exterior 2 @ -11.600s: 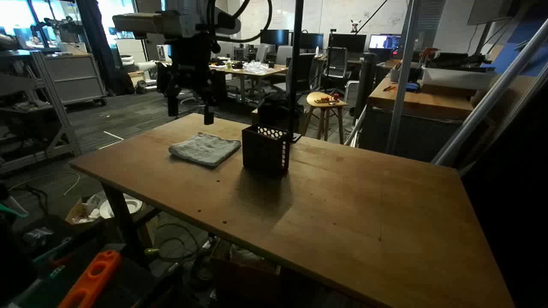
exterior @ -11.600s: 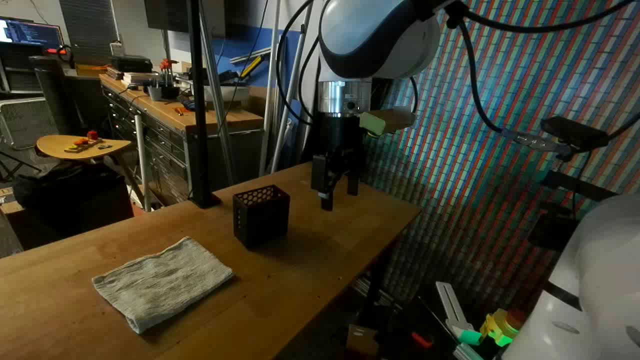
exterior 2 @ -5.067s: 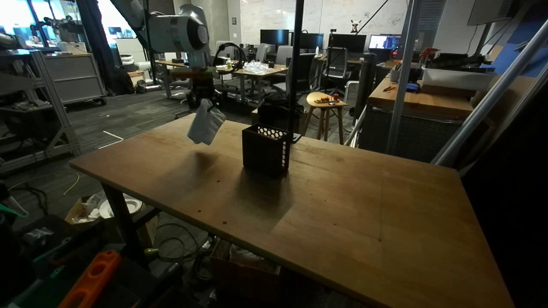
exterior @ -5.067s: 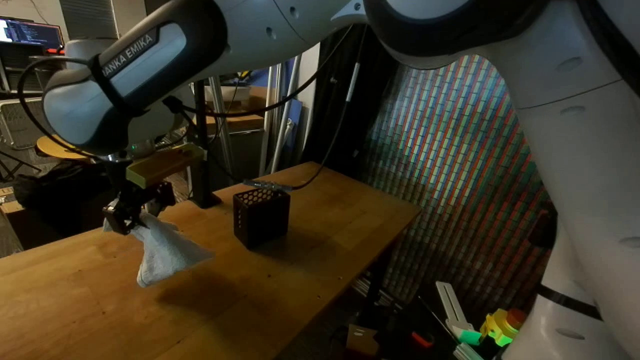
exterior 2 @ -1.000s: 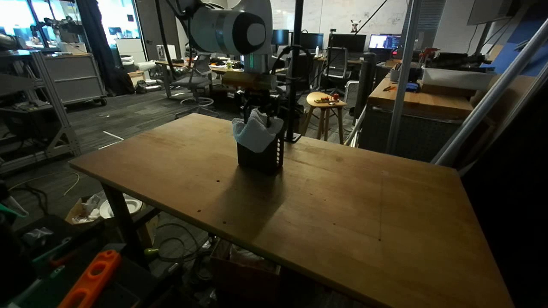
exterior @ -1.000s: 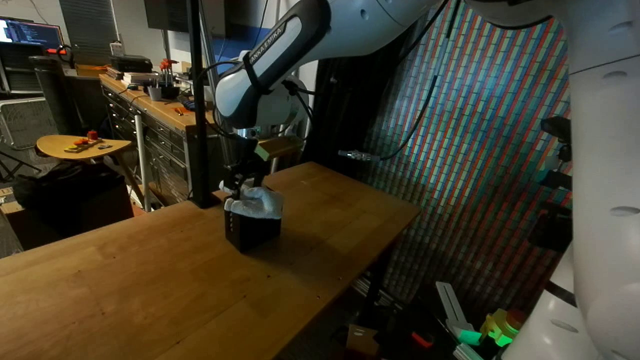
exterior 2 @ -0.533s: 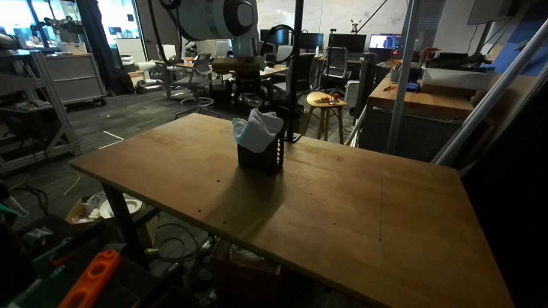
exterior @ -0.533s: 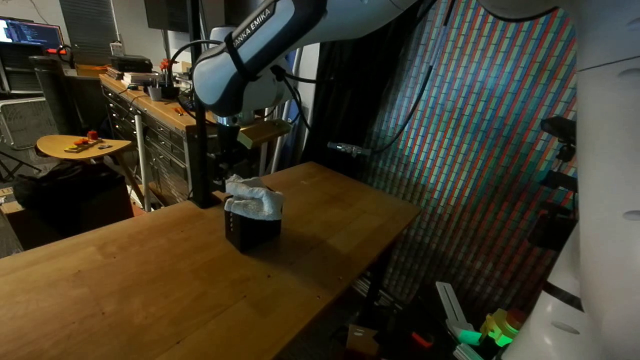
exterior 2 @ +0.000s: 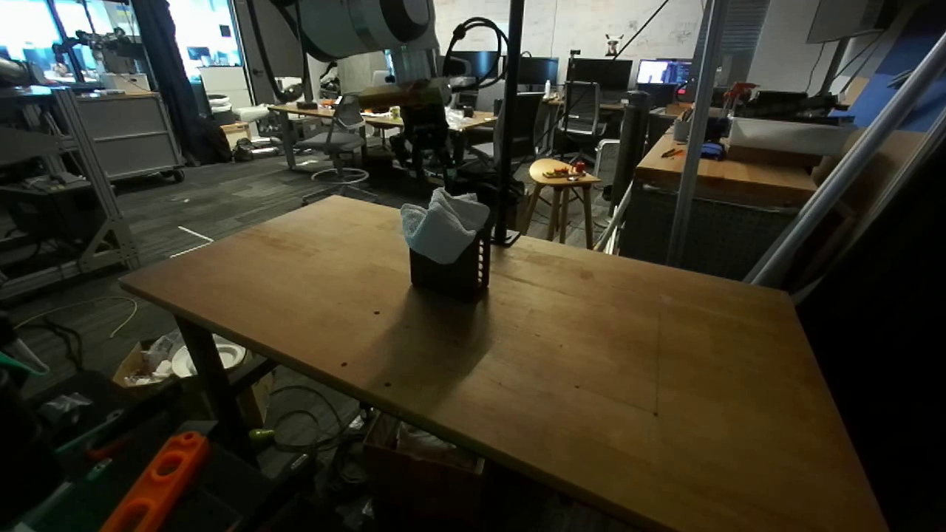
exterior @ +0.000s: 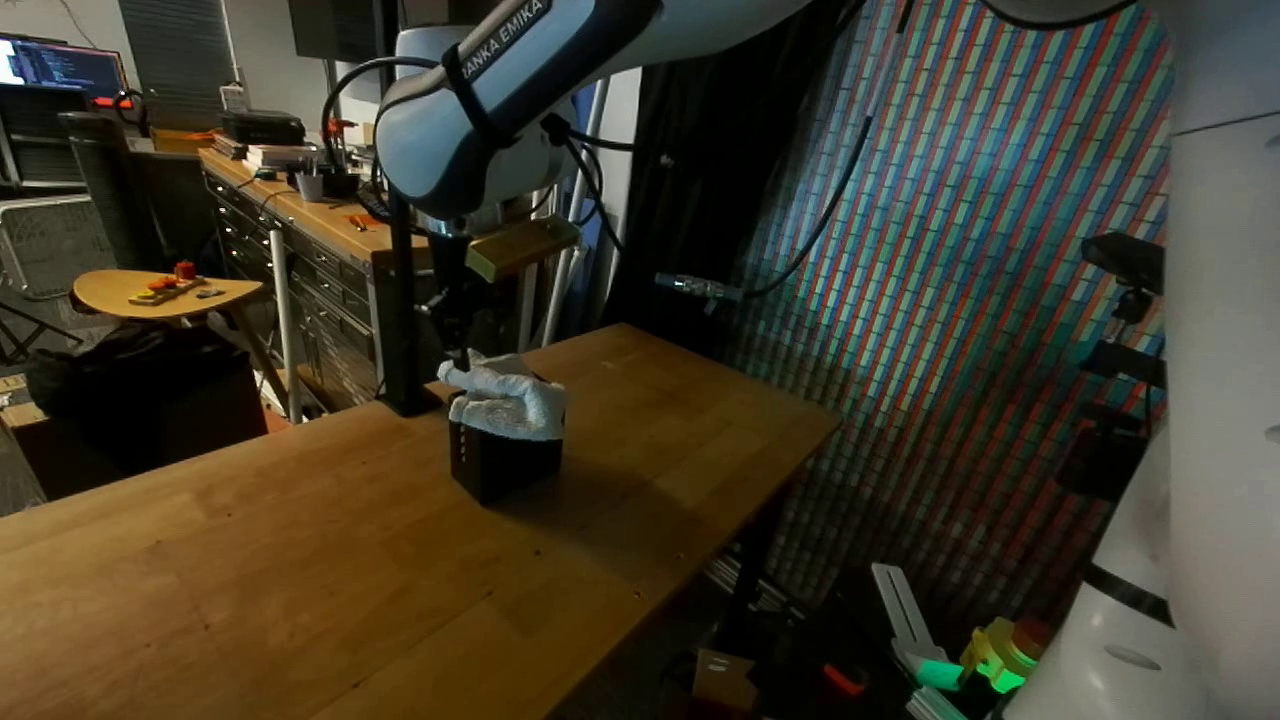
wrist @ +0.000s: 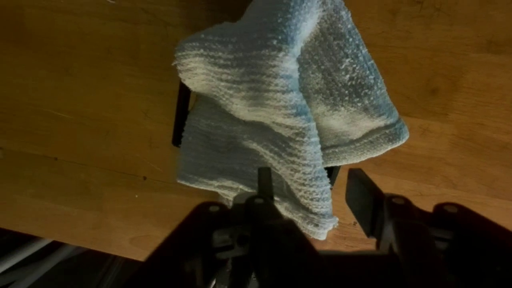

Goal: Put the towel in the basket

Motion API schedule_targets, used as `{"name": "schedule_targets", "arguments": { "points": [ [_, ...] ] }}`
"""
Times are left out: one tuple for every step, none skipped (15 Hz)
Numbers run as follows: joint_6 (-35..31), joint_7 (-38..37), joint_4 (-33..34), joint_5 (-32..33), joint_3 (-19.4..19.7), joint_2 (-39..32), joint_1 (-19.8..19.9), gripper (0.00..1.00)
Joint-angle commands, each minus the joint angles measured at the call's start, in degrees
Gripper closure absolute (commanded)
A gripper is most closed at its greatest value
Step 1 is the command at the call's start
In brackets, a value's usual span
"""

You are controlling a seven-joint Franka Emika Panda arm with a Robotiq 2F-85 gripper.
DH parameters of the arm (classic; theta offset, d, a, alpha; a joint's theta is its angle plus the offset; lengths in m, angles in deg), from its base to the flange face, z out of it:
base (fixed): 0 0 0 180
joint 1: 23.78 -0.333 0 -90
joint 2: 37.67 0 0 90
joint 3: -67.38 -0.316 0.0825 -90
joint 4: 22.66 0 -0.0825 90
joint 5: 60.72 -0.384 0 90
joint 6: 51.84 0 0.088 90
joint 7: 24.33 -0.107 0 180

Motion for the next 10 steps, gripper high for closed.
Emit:
{"name": "schedule_targets", "arguments": {
  "points": [
    [2.7, -2.5, 0.4, 2.8, 1.2, 2.2, -1.1, 0.79],
    [3.1, -2.7, 0.7, 3.2, 1.2, 2.4, -1.1, 0.85],
    [3.4, -2.8, 1.1, 3.5, 1.2, 2.3, -1.1, 0.91],
    [3.5, -2.9, 1.4, 3.9, 1.2, 2.3, -1.0, 0.93],
    [3.7, -2.8, 1.9, 3.9, 1.1, 2.0, -1.0, 0.95],
    [3.8, -2.6, 2.4, 3.7, 0.9, 1.5, -0.9, 0.97],
    [4.0, -2.4, 2.6, 3.6, 0.9, 1.3, -0.9, 0.95],
    [4.0, -2.1, 2.8, 3.4, 0.8, 1.1, -0.8, 0.93],
    [3.7, -1.8, 2.8, 3.2, 0.7, 0.6, -0.7, 0.93],
    [3.3, -1.3, 2.6, 2.9, 0.7, 0.3, -0.4, 0.91]
  ]
}}
